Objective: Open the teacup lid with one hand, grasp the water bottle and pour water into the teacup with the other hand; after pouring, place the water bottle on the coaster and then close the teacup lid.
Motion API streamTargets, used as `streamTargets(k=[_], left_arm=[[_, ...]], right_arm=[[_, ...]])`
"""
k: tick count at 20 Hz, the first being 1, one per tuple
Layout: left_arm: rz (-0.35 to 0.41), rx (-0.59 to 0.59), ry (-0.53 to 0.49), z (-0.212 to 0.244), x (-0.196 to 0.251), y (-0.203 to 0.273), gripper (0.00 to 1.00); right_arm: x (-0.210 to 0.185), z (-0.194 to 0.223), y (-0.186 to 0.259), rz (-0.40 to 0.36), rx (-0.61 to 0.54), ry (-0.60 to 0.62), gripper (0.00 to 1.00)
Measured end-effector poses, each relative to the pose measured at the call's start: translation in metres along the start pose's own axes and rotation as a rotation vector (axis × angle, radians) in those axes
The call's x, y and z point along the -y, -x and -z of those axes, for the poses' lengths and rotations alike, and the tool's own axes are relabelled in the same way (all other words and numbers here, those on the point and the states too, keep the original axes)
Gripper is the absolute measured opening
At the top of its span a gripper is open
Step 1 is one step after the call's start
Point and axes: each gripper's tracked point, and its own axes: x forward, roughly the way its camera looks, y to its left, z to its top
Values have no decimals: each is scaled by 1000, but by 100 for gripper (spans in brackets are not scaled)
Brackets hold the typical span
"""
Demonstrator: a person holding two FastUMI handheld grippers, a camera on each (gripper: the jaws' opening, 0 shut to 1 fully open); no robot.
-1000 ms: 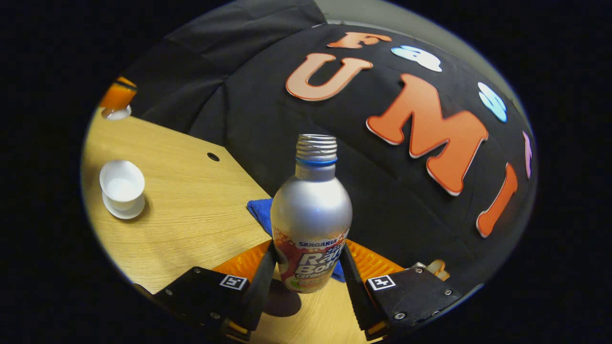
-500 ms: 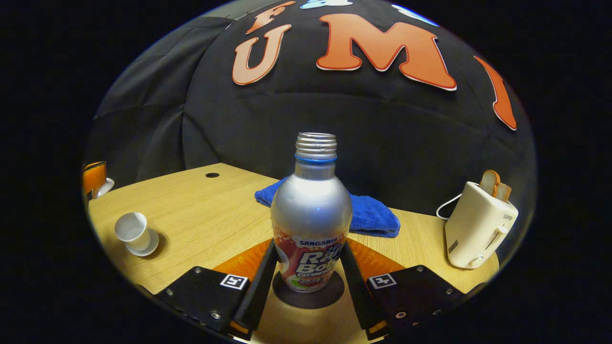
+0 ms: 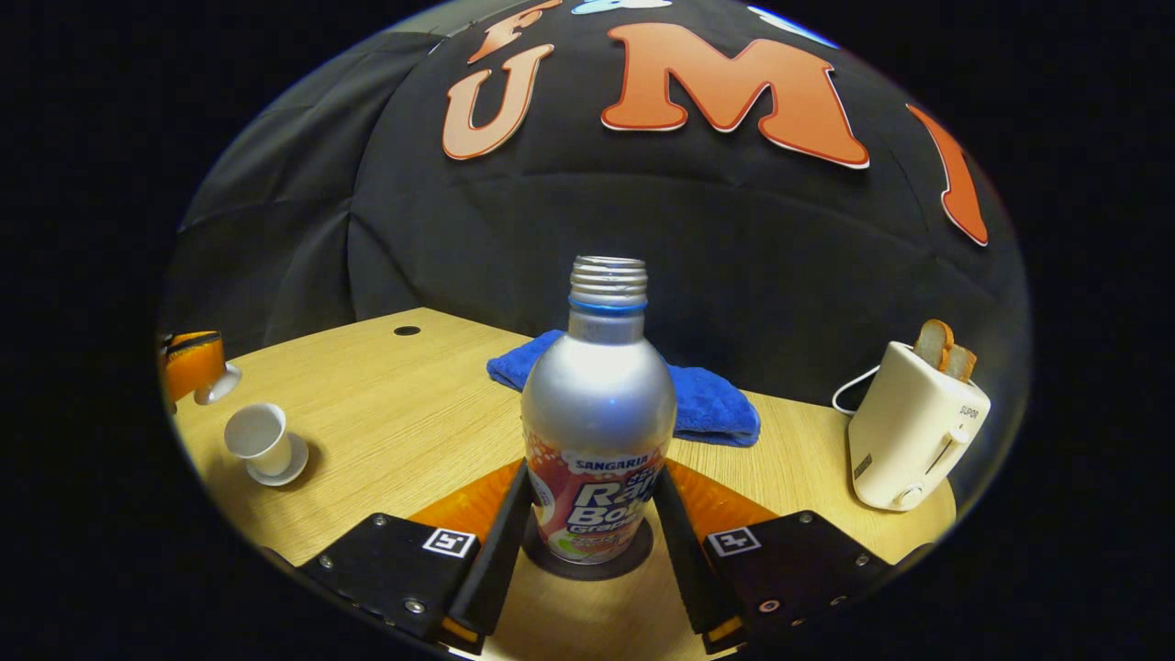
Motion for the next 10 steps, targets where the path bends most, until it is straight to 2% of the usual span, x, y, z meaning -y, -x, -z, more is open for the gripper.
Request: streamTargets(k=[1, 2, 3, 8, 9, 10], left_arm=[[5, -12, 3, 4, 3, -3, 30], [16, -19, 10, 8, 6, -4, 34], [31, -19, 24, 10, 10, -7, 30], [14, -61, 29, 29, 7, -22, 30], [18, -66, 31, 32, 7, -22, 27], [18, -65, 31, 35, 7, -23, 30]], right_arm=[[0, 0, 1, -1, -3, -5, 75], [0, -1, 2, -1, -3, -4, 80], [0, -2, 2, 0, 2, 7, 81], [0, 1, 8, -1, 5, 70, 90], [1, 2, 10, -6, 2, 65, 91], [2, 2, 13, -5, 0, 60, 93]])
